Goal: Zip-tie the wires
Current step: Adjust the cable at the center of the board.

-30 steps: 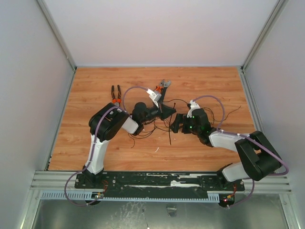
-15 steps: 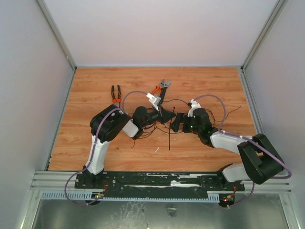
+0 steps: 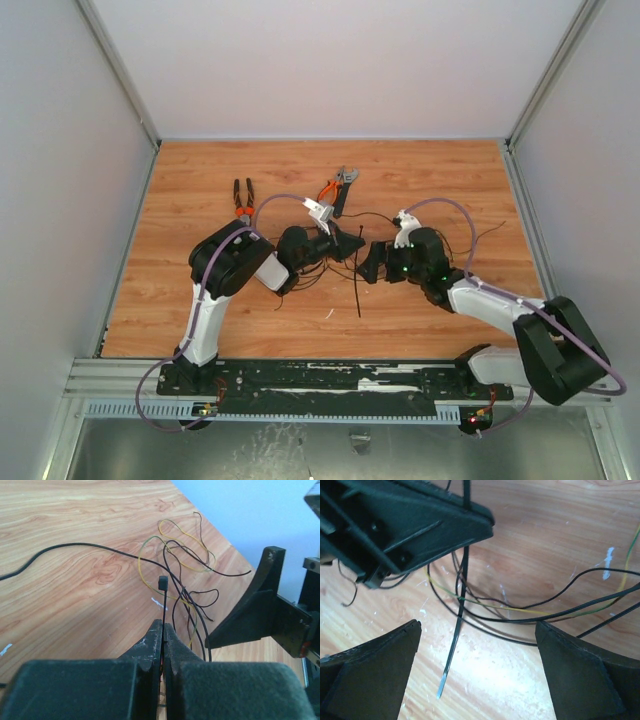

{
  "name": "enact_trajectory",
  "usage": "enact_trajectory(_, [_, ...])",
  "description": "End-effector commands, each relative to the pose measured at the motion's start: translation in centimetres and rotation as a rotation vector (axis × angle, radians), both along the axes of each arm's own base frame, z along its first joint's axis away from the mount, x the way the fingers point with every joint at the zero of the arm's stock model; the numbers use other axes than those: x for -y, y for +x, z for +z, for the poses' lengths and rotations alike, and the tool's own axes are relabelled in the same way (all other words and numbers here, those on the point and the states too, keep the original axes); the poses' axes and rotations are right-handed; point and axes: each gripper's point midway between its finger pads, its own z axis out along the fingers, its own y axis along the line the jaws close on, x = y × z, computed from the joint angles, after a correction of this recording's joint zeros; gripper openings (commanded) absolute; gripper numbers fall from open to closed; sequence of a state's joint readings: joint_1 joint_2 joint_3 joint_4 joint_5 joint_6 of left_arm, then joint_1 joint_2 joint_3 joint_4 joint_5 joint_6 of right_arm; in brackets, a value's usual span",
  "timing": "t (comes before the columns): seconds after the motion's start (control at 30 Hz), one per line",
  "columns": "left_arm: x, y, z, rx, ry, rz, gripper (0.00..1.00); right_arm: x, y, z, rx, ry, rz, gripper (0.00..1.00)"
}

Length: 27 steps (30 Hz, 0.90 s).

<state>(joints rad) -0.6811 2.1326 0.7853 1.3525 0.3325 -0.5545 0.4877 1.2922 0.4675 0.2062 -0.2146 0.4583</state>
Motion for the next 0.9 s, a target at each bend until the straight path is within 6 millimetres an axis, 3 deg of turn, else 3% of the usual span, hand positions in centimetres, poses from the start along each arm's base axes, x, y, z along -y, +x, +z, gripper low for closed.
enact_trajectory(0.0, [0.2, 0.5, 0.5, 0.024, -0.023, 0.010, 0.00, 0.1, -2.8, 0.0, -0.036, -0.018, 0.120, 0.99])
enact_trajectory(0.17, [0.1, 0.5, 0.4, 0.014, -0.018, 0.010, 0.00, -0.4, -5.5, 1.0, -0.046, 0.038, 0.213, 0.99])
enact_trajectory(0.27, [0.1, 0.5, 0.4, 0.007, -0.020, 0.001, 0.00, -0.2, -5.4, 2.0, 0.007, 0.022, 0.225, 0.99])
enact_trajectory(0.43, [0.0, 0.3, 0.8, -0.010, -0.029, -0.021, 0.00, 0.2, -2.7, 5.9, 0.176, -0.013, 0.191, 0.99])
enact_trajectory(0.57, [0.0, 0.0, 1.0, -0.028, -0.035, -0.044, 0.00, 1.7, 0.4, 9.2, 0.290, -0.068, 0.049, 0.99])
enact_trajectory(0.7, [0.1, -0.2, 1.0, -0.037, -0.037, -0.057, 0.00, 3.3, 1.8, 9.9, 0.377, -0.152, -0.007, 0.99])
enact_trajectory(0.8, [0.3, -0.3, 0.9, -0.046, -0.041, -0.078, 0.00, 5.3, 3.2, 9.9, 0.439, -0.318, -0.040, 0.99])
enact_trajectory(0.87, [0.4, -0.4, 0.8, -0.052, -0.045, -0.091, 0.00, 5.6, 3.9, 10.7, 0.517, -0.393, -0.005, 0.99])
